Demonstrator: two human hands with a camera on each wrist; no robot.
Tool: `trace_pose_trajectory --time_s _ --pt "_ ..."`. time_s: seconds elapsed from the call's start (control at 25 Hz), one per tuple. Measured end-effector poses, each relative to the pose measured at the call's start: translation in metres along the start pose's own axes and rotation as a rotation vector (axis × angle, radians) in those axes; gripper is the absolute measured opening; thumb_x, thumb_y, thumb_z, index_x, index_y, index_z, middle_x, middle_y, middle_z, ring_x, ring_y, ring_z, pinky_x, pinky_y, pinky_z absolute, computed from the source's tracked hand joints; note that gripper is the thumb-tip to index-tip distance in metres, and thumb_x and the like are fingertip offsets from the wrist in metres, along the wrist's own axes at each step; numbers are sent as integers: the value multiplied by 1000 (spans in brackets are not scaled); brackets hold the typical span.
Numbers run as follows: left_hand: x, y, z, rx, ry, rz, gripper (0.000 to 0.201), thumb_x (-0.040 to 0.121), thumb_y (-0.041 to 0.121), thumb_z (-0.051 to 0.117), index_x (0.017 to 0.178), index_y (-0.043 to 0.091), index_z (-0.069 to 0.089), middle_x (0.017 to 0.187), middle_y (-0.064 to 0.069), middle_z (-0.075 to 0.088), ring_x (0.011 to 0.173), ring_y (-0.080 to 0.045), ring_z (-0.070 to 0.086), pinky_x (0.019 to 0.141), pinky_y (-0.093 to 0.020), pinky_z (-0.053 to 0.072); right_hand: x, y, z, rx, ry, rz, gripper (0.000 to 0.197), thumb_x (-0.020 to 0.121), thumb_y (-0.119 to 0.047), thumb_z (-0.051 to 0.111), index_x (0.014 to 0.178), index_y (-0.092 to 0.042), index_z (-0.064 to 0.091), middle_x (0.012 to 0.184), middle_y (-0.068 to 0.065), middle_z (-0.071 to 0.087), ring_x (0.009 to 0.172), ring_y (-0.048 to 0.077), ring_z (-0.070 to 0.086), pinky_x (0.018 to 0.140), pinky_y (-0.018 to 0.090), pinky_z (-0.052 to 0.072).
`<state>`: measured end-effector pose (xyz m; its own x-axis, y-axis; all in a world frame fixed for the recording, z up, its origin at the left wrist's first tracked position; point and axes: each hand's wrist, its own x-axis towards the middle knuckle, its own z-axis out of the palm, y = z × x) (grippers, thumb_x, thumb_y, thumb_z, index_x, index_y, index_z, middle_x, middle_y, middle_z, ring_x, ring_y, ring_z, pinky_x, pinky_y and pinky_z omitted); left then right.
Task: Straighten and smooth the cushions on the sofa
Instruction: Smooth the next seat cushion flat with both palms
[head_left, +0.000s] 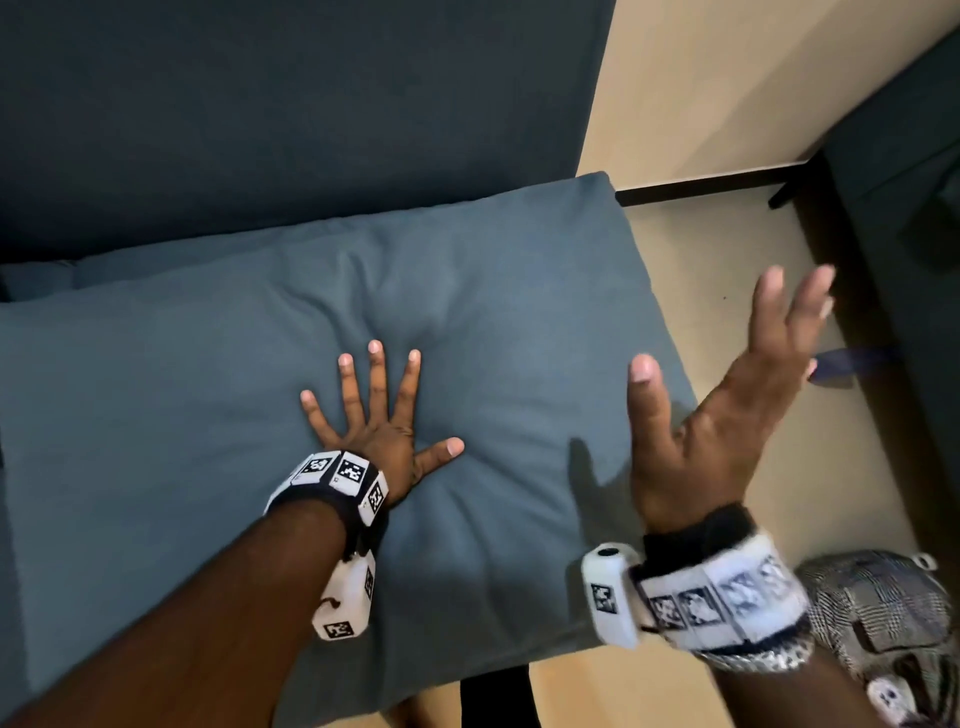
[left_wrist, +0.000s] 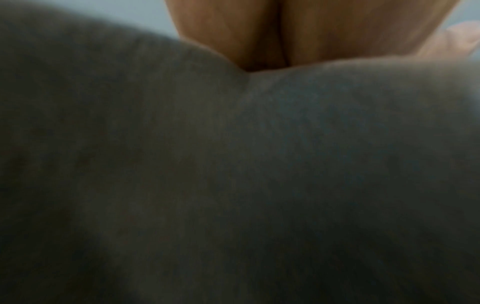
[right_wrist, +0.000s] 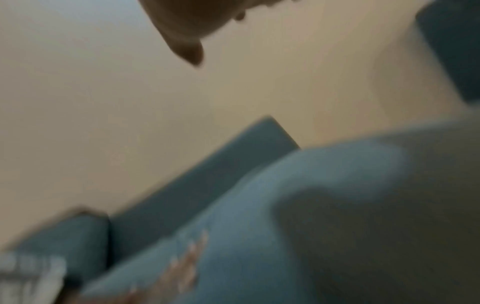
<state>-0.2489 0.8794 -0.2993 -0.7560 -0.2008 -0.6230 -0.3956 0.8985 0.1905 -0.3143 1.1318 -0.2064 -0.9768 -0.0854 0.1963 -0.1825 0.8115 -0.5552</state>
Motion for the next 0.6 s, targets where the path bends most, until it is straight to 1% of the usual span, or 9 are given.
trace_pose_trajectory --time_s 0.08,0.12,0.2,0.28,0.36,0.4,0.44,0.52,0.6 --pt "-7 1 -3 9 -14 13 113 60 100 15 143 47 -42 150 5 -55 142 -32 -46 108 -76 -21 -46 12 44 -296 -355 -97 86 98 -70 34 166 -23 12 174 4 -5 161 28 -5 125 67 7" --pt "-14 0 -1 5 -12 30 114 62 100 19 144 47 -41 150 5 -55 142 -32 -46 107 -76 -20 -67 27 59 -410 -464 -115 86 97 -75 27 166 -28 9 174 0 -7 161 27 -7 123 67 12" --pt "-17 -4 -5 -21 27 63 115 65 100 27 144 50 -39 153 6 -52 143 -31 -45 107 -75 -21 -60 29 55 -428 -495 -28 86 94 -78 29 165 -34 10 174 -5 -6 161 24 -6 123 65 12" --pt "-22 -8 -13 -92 48 103 113 67 99 32 145 54 -34 156 9 -47 145 -29 -43 107 -73 -24 -43 -4 18 -161 -297 -13 82 94 -70 42 164 -31 21 175 -2 -2 161 22 -2 126 61 11" --pt "-25 -13 -14 -137 93 146 109 71 96 37 147 56 -30 159 10 -43 146 -27 -41 107 -70 -26 -34 -18 -17 122 88 -40 76 100 -55 50 161 -14 31 173 11 11 160 18 10 129 50 16" --pt "-30 -17 -12 -143 130 164 106 74 94 38 148 56 -27 160 11 -40 147 -26 -39 108 -68 -26 -38 -13 -15 142 230 -54 75 103 -53 47 159 -7 32 170 17 17 159 17 15 129 47 16" --pt "-35 -20 -7 -136 182 185 104 76 93 38 149 56 -25 162 11 -38 148 -24 -38 109 -66 -27 -47 -14 0 32 194 -36 79 103 -60 37 161 -7 29 170 18 17 159 21 15 128 51 16" --pt "-53 -27 5 -58 225 211 100 80 89 37 152 53 -23 164 10 -34 151 -23 -33 113 -64 -24 -91 -19 58 -300 -193 -27 89 97 -76 11 166 -19 11 174 8 2 161 29 1 124 63 13" --pt "-64 -34 19 57 290 242 92 87 84 31 154 49 -23 165 7 -33 153 -23 -29 118 -62 -18 -117 -2 88 -471 -352 -76 83 99 -73 12 166 -26 4 175 1 -6 161 26 -7 125 65 7"
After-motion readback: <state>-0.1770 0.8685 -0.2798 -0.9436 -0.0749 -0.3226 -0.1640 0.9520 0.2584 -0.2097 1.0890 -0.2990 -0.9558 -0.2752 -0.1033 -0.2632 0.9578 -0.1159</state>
